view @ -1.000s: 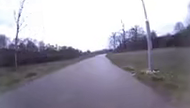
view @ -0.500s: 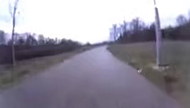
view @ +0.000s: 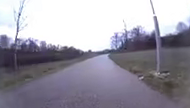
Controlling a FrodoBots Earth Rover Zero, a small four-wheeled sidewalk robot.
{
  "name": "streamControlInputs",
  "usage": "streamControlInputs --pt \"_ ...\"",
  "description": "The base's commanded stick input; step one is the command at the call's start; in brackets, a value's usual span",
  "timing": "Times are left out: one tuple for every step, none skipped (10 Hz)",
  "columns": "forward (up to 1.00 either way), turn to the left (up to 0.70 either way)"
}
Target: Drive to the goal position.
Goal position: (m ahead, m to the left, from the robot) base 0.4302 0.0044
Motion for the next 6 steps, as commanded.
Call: streamControlInputs --pt "1.0 0.0" --pt "1.0 0.0" --pt "1.0 0.0" --pt "1.0 0.0" --pt "1.0 0.0" --pt "1.0 0.0"
